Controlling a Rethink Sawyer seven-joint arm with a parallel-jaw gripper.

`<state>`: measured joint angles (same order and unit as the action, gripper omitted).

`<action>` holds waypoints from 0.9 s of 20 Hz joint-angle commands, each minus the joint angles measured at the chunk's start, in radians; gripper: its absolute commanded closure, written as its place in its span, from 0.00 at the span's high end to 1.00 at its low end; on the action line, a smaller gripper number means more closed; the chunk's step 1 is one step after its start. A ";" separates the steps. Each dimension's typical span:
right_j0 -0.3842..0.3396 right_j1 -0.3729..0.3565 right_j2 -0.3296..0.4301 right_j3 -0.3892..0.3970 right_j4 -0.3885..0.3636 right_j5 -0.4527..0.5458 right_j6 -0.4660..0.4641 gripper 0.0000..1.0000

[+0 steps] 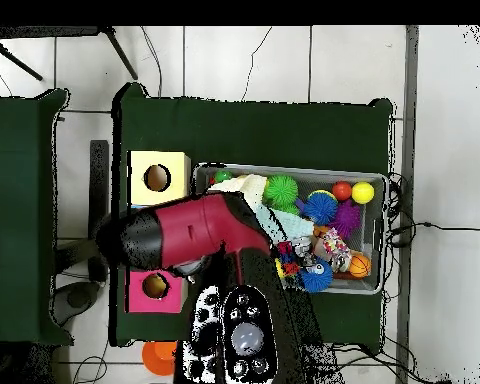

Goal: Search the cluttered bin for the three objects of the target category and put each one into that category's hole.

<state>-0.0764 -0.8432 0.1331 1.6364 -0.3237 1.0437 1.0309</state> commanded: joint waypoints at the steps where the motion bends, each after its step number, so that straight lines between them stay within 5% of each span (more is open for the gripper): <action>1: 0.046 0.029 -0.017 0.014 0.102 0.084 0.345 0.00; 18: 0.108 0.197 -0.057 -0.017 0.189 0.058 0.389 0.00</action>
<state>0.0394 -0.7236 0.0964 1.6354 -0.1710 1.0503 1.1421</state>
